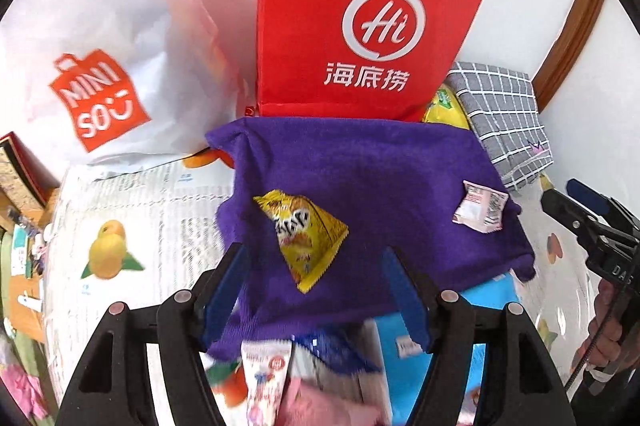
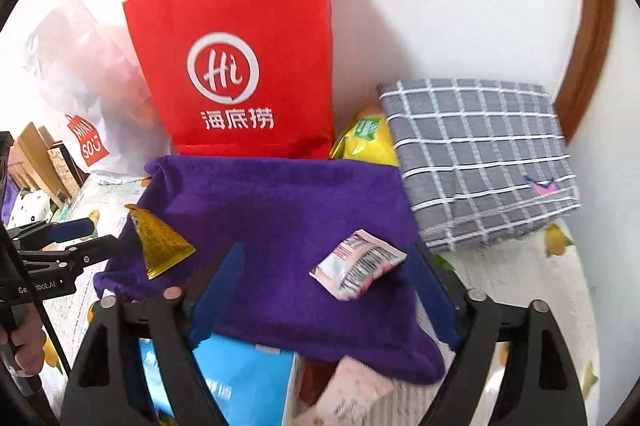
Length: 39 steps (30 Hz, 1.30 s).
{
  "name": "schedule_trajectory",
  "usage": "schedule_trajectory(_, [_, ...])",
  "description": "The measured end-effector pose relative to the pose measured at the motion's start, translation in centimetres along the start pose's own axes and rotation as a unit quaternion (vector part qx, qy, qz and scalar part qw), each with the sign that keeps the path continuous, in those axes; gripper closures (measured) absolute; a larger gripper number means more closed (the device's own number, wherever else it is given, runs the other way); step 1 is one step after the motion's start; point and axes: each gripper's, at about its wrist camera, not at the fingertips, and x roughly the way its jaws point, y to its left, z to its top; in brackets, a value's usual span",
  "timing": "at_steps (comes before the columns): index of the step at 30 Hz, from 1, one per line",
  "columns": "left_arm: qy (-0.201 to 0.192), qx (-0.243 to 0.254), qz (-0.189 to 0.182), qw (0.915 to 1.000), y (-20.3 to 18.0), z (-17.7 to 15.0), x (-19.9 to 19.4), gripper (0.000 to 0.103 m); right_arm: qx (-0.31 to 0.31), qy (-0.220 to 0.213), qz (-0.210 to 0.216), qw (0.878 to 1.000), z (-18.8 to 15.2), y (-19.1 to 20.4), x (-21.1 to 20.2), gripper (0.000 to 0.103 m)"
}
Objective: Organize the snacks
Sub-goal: 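Open both grippers to drop the packets onto the purple towel, then grasp the pink candy stick with the left gripper while the right grasps the green packet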
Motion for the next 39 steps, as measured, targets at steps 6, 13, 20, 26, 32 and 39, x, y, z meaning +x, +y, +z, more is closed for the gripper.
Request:
schedule_trajectory(6, [-0.021, 0.005, 0.019, 0.9996, -1.0, -2.1, -4.0, 0.035, 0.03, -0.025, -0.004, 0.999, -1.6, -0.5, -4.8, 0.011])
schedule_trajectory(13, [-0.037, 0.008, 0.03, 0.9989, -2.2, -4.8, -7.2, 0.035, 0.05, -0.042, -0.008, 0.998, -4.5, -1.9, -8.7, 0.01])
schedule_trajectory(20, [-0.057, 0.004, 0.026, 0.998, -3.6, -7.2, -10.4, 0.035, 0.072, -0.043, -0.031, 0.996, -7.7, -4.5, -10.8, 0.01])
schedule_trajectory(26, [-0.068, -0.012, 0.029, 0.9972, -4.2, -9.1, -11.9, 0.035, 0.067, -0.039, -0.012, 0.997, -10.6, -6.0, -12.2, 0.01])
schedule_trajectory(32, [-0.057, -0.026, 0.024, 0.9978, -4.0, -10.8, -12.0, 0.035, 0.101, -0.027, 0.015, 0.994, -13.3, -6.8, -11.8, 0.01])
schedule_trajectory(39, [-0.041, -0.034, 0.031, 0.9981, -2.6, -12.5, -11.8, 0.035, 0.101, 0.0, 0.028, 0.995, -15.7, -5.5, -9.7, 0.021])
